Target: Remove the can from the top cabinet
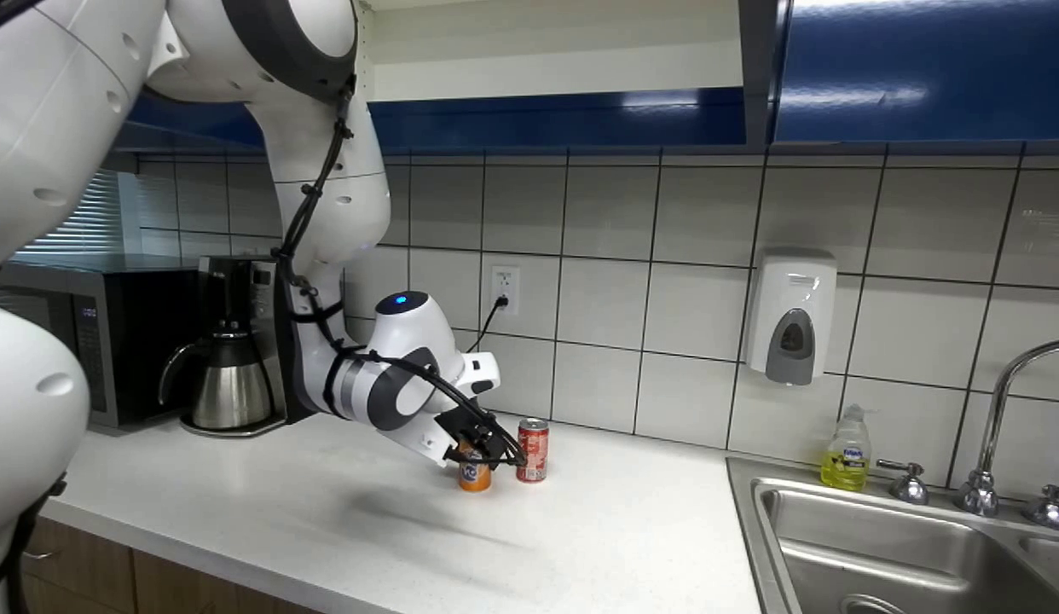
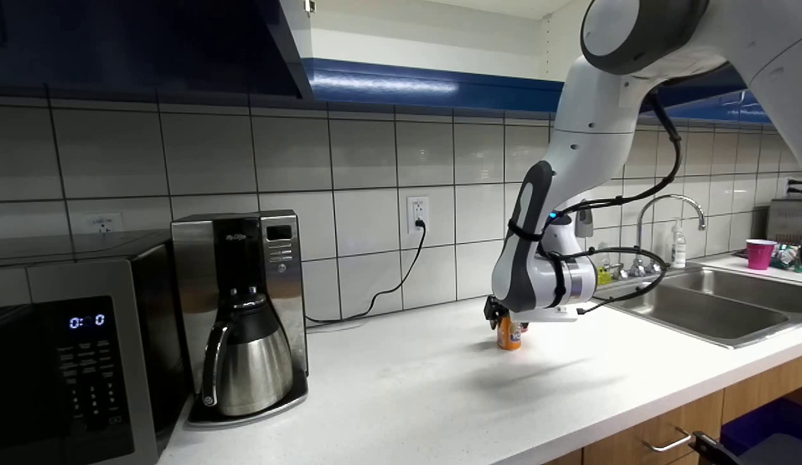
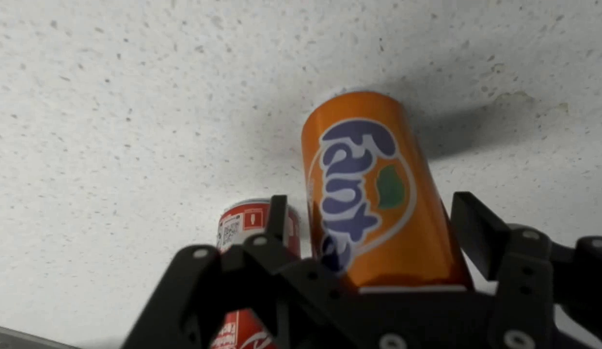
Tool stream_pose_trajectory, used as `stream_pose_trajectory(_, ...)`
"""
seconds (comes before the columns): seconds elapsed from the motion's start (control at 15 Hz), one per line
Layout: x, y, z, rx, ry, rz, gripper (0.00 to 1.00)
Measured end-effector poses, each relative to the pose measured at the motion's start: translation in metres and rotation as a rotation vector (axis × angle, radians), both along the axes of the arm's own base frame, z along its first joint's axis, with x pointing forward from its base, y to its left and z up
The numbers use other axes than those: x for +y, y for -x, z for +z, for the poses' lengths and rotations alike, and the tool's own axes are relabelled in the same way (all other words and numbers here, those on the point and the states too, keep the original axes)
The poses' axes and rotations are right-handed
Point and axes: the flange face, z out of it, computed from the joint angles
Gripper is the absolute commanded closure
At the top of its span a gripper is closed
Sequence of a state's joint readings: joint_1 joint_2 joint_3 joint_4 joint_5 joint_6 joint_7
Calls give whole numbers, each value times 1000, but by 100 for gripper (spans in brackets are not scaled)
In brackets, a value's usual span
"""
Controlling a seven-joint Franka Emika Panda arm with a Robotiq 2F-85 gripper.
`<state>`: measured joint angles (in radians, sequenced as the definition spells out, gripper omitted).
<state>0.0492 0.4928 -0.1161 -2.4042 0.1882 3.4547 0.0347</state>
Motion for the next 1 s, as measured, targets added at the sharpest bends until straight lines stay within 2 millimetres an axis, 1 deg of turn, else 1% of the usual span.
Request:
stream_pose_trajectory(0.33,-5,10,-8,26,5,-9,0)
stream_pose_trajectory(0.6,-13,29,-11,55,8,-29,0)
stream_pose_trajectory(0.8,-22,51,-1,67,6,-52,0)
stream_pose_trajectory(1.0,-30,74,20,74,-8,-78,0)
